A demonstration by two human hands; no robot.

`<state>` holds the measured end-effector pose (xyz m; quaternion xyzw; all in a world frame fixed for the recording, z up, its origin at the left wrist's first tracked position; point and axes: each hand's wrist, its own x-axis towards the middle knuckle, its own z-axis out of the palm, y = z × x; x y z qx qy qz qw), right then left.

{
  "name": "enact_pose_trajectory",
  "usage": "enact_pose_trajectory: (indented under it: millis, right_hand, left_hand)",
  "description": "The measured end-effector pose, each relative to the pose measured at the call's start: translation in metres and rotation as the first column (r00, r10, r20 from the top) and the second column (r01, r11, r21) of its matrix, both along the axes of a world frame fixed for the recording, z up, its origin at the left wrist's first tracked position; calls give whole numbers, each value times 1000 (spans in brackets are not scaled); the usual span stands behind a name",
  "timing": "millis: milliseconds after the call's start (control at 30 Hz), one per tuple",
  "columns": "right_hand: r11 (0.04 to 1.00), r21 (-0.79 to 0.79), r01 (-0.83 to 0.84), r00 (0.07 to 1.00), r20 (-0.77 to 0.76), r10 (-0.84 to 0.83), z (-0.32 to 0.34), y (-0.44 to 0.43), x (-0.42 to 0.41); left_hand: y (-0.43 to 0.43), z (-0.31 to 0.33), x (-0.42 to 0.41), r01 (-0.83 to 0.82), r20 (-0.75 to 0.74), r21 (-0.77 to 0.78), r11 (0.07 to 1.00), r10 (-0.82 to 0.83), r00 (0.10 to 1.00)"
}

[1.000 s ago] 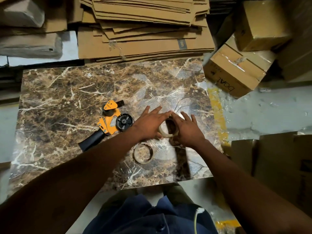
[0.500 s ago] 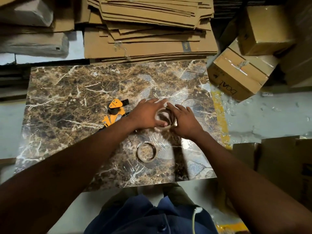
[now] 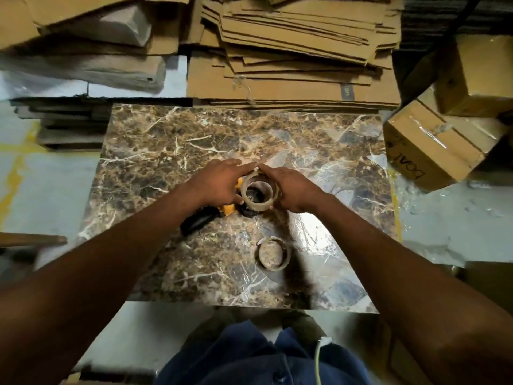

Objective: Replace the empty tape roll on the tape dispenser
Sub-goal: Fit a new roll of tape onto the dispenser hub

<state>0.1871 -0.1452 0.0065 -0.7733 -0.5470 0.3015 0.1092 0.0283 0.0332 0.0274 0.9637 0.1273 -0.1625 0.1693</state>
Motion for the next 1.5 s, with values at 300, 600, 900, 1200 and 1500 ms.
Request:
enact_pose_trajectory:
  millis: [300, 600, 900, 1200, 1500]
  right_hand:
    - [995, -44, -90, 995, 42, 92, 5, 18, -14]
    - [989, -53, -135, 981, 135, 141, 3, 19, -18]
    - [978, -64, -201, 948, 240, 210, -8, 10, -29]
    - [977, -83, -194, 951, 229, 208, -14, 3, -29]
    - [978, -79, -193, 975, 100, 201, -24, 1, -26]
  left_hand:
    - [5, -16, -24, -88, 34, -25, 996, 89, 995]
    - [4, -17, -28, 15, 50, 58, 998, -18, 999]
    - [-2, -27, -34, 138, -115, 203, 969, -116, 987]
    - [0, -27, -35, 142, -199, 158, 977, -109, 974]
    - [2, -36, -39, 43, -232, 12, 999, -39, 972]
